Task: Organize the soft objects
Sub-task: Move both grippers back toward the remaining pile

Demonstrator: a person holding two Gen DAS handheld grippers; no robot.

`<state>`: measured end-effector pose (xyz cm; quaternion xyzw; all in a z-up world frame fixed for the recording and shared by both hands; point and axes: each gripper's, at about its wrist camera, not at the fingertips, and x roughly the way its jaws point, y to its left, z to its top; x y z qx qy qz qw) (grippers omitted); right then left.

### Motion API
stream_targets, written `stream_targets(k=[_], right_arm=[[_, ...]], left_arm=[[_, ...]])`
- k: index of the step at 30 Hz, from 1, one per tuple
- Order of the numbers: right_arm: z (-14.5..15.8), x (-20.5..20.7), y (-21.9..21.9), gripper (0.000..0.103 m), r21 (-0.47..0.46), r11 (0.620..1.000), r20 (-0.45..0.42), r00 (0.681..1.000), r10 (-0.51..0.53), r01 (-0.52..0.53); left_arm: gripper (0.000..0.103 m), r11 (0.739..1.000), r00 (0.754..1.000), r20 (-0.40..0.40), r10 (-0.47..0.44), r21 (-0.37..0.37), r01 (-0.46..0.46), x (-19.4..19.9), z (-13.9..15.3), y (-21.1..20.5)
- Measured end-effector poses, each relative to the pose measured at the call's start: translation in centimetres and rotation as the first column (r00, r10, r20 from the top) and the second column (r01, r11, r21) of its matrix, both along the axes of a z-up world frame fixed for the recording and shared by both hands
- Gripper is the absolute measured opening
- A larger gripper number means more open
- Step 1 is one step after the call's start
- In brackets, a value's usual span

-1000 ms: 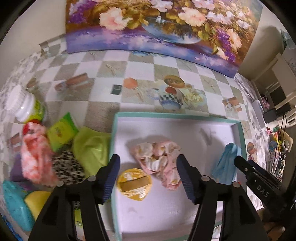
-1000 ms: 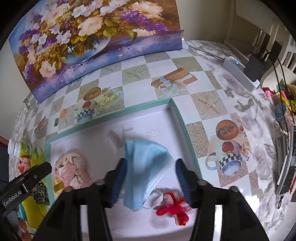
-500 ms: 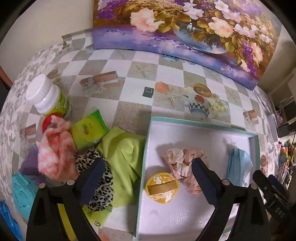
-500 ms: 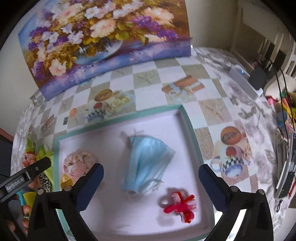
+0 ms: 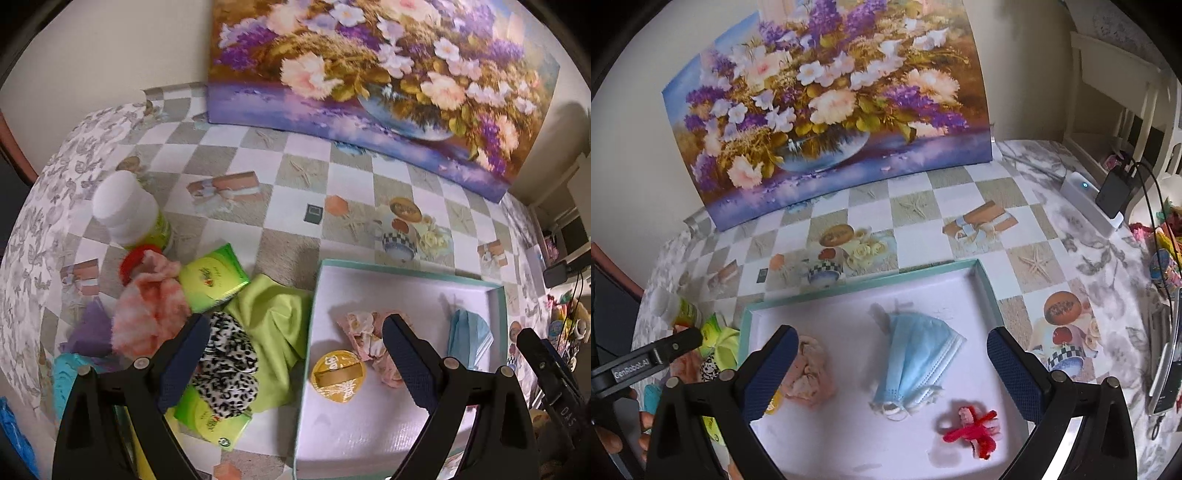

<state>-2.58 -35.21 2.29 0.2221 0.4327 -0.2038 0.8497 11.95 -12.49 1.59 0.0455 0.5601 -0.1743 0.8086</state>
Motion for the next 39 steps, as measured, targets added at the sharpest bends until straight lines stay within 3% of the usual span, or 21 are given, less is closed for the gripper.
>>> stream_targets(k=[5, 13, 21, 32, 39], right_arm=[[0.6, 0.1, 0.6, 0.103, 0.038, 0.999, 0.047, 0.999, 0.017, -0.019], [1.7, 1.7, 4.2, 0.103, -0.031, 0.994, 0.06, 0.992, 0.109, -0.107], [2.1, 3.3, 7.8, 0.103, -0.021, 0.982, 0.093, 0.978, 0.189, -0.187], [0.2, 6.6, 14.6, 0.103, 0.008, 0.939, 0.05, 0.938, 0.342, -0.343], [-2.4, 8.4, 18.2, 0.103, 0.062, 0.918, -0.026, 0.919, 0.394, -0.392]], left_arm=[[0.095, 0.999, 0.999, 0.014, 0.043, -0.009, -0.043, 0.3, 0.7, 2.2], [0.095, 0.989, 0.987, 0.086, 0.136, 0.047, -0.14, 1.1, 1.5, 7.0], [0.1, 0.977, 0.971, 0.113, 0.21, 0.002, -0.211, 1.5, 2.8, 11.7], [0.101, 0.959, 0.954, 0.1, 0.283, -0.029, -0.281, 2.8, 2.1, 16.8], [0.101, 0.966, 0.964, 0.06, 0.259, -0.01, -0.258, 3.7, 0.5, 17.9]])
